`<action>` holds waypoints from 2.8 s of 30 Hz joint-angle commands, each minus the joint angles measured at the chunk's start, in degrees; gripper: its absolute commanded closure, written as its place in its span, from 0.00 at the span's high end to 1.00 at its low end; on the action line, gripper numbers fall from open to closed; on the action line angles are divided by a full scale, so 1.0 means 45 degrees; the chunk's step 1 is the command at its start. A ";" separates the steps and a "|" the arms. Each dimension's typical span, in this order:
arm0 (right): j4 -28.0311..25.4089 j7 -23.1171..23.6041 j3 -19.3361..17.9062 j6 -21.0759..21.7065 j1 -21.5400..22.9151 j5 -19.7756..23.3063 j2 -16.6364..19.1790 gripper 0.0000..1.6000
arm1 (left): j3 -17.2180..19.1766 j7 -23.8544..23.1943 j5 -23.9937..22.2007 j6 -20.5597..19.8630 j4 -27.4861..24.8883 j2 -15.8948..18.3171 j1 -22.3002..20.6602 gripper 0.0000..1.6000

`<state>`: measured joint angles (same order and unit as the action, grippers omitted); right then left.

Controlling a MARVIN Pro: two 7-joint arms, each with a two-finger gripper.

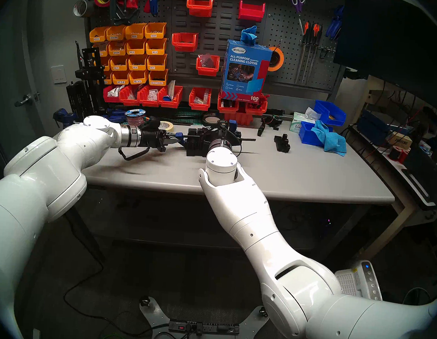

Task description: Clamp the two 3D printed pieces together with the clamp

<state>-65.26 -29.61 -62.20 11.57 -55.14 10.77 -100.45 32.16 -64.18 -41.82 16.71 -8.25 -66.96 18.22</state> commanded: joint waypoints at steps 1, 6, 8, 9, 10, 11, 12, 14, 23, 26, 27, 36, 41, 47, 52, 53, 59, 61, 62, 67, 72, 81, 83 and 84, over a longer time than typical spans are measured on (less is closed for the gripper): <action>-0.0366 0.0072 0.0081 -0.0087 0.0537 0.0024 -0.0342 1.00 | -0.0007 -0.0065 -0.0002 -0.0039 -0.0179 -0.0369 -0.0115 0.00; -0.0408 0.0065 0.0046 -0.0099 0.0657 0.0176 -0.0332 1.00 | -0.0003 -0.0062 0.0002 -0.0069 -0.0177 -0.0368 -0.0116 0.00; -0.0409 0.0065 0.0042 -0.0109 0.0691 0.0241 -0.0333 1.00 | -0.0002 -0.0062 0.0004 -0.0081 -0.0179 -0.0371 -0.0116 0.00; -0.0410 0.0065 0.0040 -0.0112 0.0704 0.0269 -0.0334 1.00 | -0.0001 -0.0061 0.0005 -0.0086 -0.0180 -0.0374 -0.0116 0.00; -0.0410 0.0065 0.0038 -0.0115 0.0720 0.0300 -0.0335 1.00 | -0.0001 -0.0061 0.0006 -0.0092 -0.0181 -0.0377 -0.0115 0.00; -0.0408 0.0065 0.0036 -0.0116 0.0736 0.0329 -0.0335 1.00 | -0.0001 -0.0061 0.0006 -0.0099 -0.0182 -0.0381 -0.0114 0.00; -0.0406 0.0066 0.0034 -0.0117 0.0752 0.0358 -0.0336 1.00 | -0.0001 -0.0061 0.0007 -0.0106 -0.0183 -0.0384 -0.0113 0.00; -0.0404 0.0066 0.0031 -0.0118 0.0779 0.0402 -0.0338 1.00 | 0.0000 -0.0060 0.0008 -0.0122 -0.0184 -0.0389 -0.0112 0.00; -0.0389 0.0068 0.0023 -0.0120 0.0888 0.0558 -0.0344 1.00 | 0.0002 -0.0059 0.0015 -0.0180 -0.0188 -0.0405 -0.0113 0.00; -0.0384 0.0069 0.0022 -0.0120 0.0924 0.0596 -0.0346 1.00 | 0.0003 -0.0059 0.0017 -0.0199 -0.0189 -0.0409 -0.0114 0.00; -0.0382 0.0069 0.0022 -0.0119 0.0934 0.0611 -0.0347 1.00 | 0.0003 -0.0059 0.0018 -0.0205 -0.0189 -0.0409 -0.0115 0.00; -0.0365 0.0068 0.0023 -0.0116 0.1010 0.0729 -0.0347 1.00 | 0.0008 -0.0059 0.0020 -0.0266 -0.0193 -0.0417 -0.0121 0.00; -0.0355 0.0068 0.0024 -0.0115 0.1046 0.0784 -0.0347 1.00 | 0.0008 -0.0059 0.0025 -0.0300 -0.0195 -0.0424 -0.0121 0.00; -0.0344 0.0067 0.0025 -0.0116 0.1087 0.0836 -0.0346 1.00 | 0.0010 -0.0060 0.0028 -0.0340 -0.0196 -0.0435 -0.0121 0.00; -0.0333 0.0067 0.0027 -0.0114 0.1120 0.0884 -0.0345 1.00 | 0.0014 -0.0061 0.0028 -0.0373 -0.0199 -0.0445 -0.0124 0.00; -0.0331 0.0067 0.0027 -0.0114 0.1127 0.0893 -0.0345 1.00 | 0.0014 -0.0062 0.0029 -0.0381 -0.0199 -0.0447 -0.0124 0.00; -0.0322 0.0067 0.0029 -0.0113 0.1163 0.0947 -0.0343 1.00 | 0.0016 -0.0062 0.0030 -0.0424 -0.0200 -0.0456 -0.0127 0.00; -0.0320 0.0067 0.0029 -0.0113 0.1169 0.0956 -0.0343 1.00 | 0.0017 -0.0062 0.0031 -0.0430 -0.0200 -0.0457 -0.0127 0.00; -0.0318 0.0067 0.0029 -0.0113 0.1175 0.0964 -0.0343 1.00 | 0.0017 -0.0062 0.0031 -0.0436 -0.0200 -0.0458 -0.0127 0.00; -0.0313 0.0067 0.0030 -0.0112 0.1197 0.1003 -0.0341 1.00 | 0.0021 -0.0061 0.0030 -0.0465 -0.0199 -0.0459 -0.0130 0.00; -0.0308 0.0066 0.0032 -0.0115 0.1219 0.1037 -0.0340 1.00 | 0.0024 -0.0061 0.0030 -0.0492 -0.0198 -0.0459 -0.0137 0.00; -0.0299 0.0066 0.0034 -0.0115 0.1256 0.1101 -0.0338 1.00 | 0.0030 -0.0063 0.0031 -0.0546 -0.0195 -0.0458 -0.0144 0.00; -0.0296 0.0066 0.0035 -0.0115 0.1264 0.1116 -0.0336 1.00 | 0.0032 -0.0062 0.0031 -0.0557 -0.0196 -0.0463 -0.0144 0.00; -0.0295 0.0065 0.0035 -0.0115 0.1267 0.1122 -0.0336 1.00 | 0.0033 -0.0062 0.0030 -0.0560 -0.0197 -0.0466 -0.0144 0.00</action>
<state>-65.46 -29.59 -62.45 11.31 -50.95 15.89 -100.87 32.27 -64.19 -41.62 14.26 -8.27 -67.42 18.31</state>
